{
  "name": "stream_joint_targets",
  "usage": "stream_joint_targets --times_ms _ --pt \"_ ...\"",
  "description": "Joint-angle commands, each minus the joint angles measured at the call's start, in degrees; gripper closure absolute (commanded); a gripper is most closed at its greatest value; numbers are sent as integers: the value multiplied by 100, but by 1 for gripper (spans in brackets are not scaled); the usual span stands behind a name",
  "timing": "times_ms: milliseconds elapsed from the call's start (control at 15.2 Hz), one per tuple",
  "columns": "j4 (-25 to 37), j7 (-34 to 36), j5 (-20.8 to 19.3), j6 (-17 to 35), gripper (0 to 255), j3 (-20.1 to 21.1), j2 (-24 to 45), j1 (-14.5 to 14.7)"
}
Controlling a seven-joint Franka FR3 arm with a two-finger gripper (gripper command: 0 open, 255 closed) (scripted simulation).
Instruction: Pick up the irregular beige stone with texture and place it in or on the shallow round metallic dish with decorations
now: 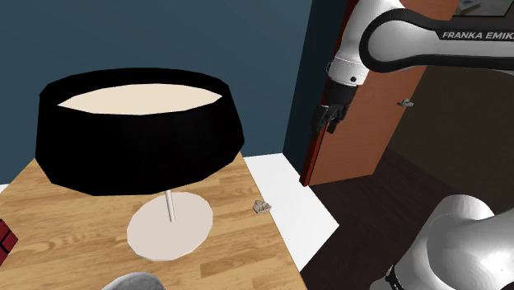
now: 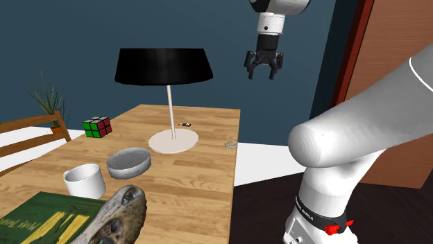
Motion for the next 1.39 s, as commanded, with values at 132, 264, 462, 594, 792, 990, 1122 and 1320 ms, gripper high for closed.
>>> stream_joint_targets --times_ms 132,264,462,594,792,990,1122,1320 --pt "-332 -49 67 671 0 14 500 61" --pt "-405 -74 106 983 0 24 822 97" --pt "-464 -117 170 1441 0 40 1345 151" --pt "-470 -149 216 1736 0 52 1718 189" --pt "-426 -205 291 2158 0 73 2308 243" --pt "-322 -267 373 2548 0 98 2927 295" --pt "-219 -311 430 2787 0 119 3352 327" --pt "-16 -379 516 3110 0 156 4002 370"
